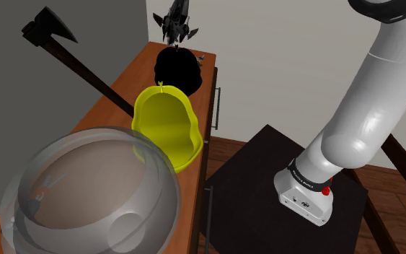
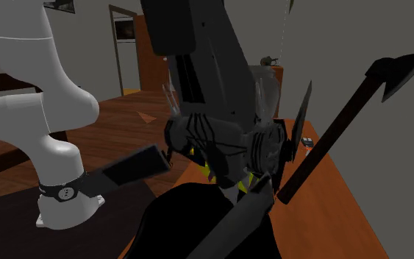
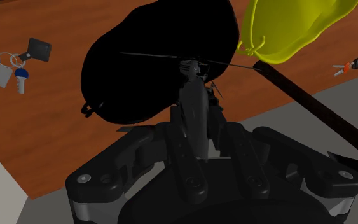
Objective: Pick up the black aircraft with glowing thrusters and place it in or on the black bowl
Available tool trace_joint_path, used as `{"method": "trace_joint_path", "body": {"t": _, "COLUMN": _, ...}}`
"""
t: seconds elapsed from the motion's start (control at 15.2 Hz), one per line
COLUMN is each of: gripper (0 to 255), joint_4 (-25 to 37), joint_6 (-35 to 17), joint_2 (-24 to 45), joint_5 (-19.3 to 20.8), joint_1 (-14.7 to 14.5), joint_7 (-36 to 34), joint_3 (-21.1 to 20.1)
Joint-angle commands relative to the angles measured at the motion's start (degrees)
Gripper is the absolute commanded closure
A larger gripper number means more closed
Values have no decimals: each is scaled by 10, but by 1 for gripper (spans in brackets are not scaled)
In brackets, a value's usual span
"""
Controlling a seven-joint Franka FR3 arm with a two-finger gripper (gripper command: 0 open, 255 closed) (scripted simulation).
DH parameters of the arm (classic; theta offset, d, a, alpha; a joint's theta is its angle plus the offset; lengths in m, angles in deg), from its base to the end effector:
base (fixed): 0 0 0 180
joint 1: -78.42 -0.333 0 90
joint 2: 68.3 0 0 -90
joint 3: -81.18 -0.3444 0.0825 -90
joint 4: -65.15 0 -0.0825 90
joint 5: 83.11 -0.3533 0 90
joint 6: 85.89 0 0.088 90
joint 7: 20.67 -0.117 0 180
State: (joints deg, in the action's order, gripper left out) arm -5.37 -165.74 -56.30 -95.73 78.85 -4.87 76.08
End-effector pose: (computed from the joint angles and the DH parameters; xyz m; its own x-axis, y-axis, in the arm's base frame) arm 0.5700 0.0680 0.6636 0.9258 0.3771 0.0246 0.3719 -0.8975 -0.2369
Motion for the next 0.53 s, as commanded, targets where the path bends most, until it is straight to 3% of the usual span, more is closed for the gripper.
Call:
{"method": "trace_joint_path", "body": {"t": 0.0, "gripper": 255, "joint_4": -30, "joint_6": -20, "joint_2": -10, "joint_5": 0, "joint_1": 1, "joint_7": 6, "joint_3": 1}}
{"method": "trace_joint_path", "body": {"t": 0.46, "gripper": 255, "joint_4": -113, "joint_6": -81, "joint_2": -30, "joint_5": -1, "joint_1": 1, "joint_7": 20, "joint_3": 1}}
